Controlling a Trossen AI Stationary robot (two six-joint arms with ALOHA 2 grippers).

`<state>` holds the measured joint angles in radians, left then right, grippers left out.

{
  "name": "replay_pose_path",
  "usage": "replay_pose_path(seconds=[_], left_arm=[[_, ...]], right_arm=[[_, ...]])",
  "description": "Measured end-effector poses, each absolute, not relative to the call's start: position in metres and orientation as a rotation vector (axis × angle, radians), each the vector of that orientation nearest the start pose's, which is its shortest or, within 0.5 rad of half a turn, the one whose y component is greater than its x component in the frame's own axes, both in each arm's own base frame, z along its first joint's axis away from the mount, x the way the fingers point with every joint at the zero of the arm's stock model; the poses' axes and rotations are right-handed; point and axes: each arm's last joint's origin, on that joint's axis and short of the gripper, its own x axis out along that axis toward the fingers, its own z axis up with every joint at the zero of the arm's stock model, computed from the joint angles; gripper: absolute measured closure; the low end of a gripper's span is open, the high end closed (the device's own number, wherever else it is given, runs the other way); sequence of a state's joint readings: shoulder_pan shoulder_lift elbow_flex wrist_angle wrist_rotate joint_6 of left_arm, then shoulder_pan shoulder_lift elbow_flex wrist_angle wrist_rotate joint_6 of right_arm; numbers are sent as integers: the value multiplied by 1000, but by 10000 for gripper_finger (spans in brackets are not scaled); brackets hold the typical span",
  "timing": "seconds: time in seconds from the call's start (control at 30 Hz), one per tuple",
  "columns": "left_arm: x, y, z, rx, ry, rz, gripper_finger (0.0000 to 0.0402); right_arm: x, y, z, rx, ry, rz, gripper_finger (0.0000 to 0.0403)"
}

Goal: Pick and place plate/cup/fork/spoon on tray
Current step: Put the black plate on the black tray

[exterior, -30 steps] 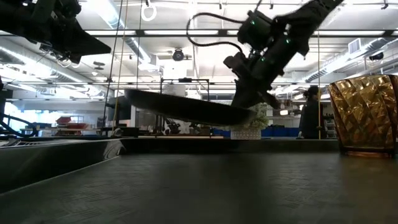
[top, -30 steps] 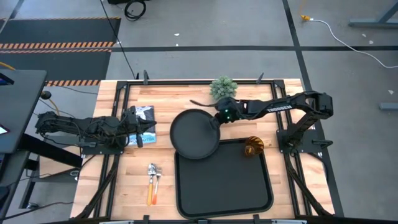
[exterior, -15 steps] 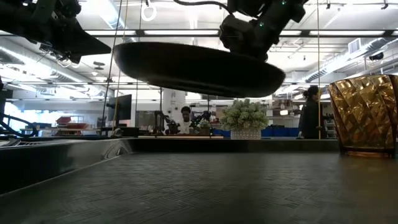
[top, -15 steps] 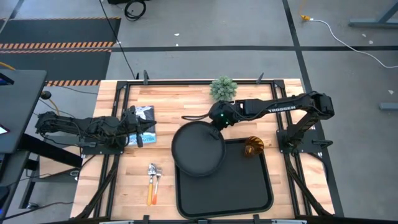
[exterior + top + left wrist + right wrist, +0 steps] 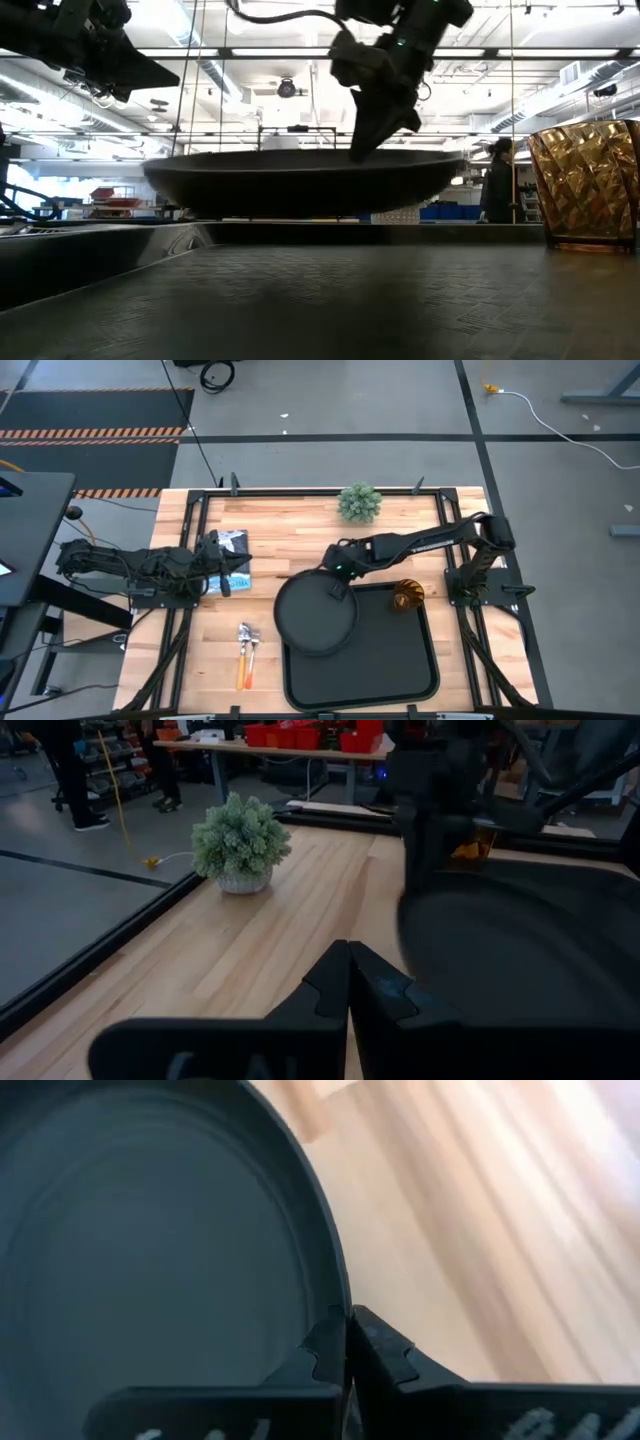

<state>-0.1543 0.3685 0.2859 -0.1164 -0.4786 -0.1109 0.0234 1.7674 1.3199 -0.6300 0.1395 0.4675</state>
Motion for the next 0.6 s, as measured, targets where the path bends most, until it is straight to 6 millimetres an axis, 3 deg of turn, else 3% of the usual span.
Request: replay_pose_path(seconds=[0.23,0.43,0.6], left_arm=[[118,-5,217,-39,201,334,392],[121,-5,215,-36,213,335,392],[122,-5,214,-38,222,336,392]], right_arm=[[381,14,235,262,1103,-223,394],[380,21,240,170,1113,-128,394],[377,26,232,102,1178,-105,394]])
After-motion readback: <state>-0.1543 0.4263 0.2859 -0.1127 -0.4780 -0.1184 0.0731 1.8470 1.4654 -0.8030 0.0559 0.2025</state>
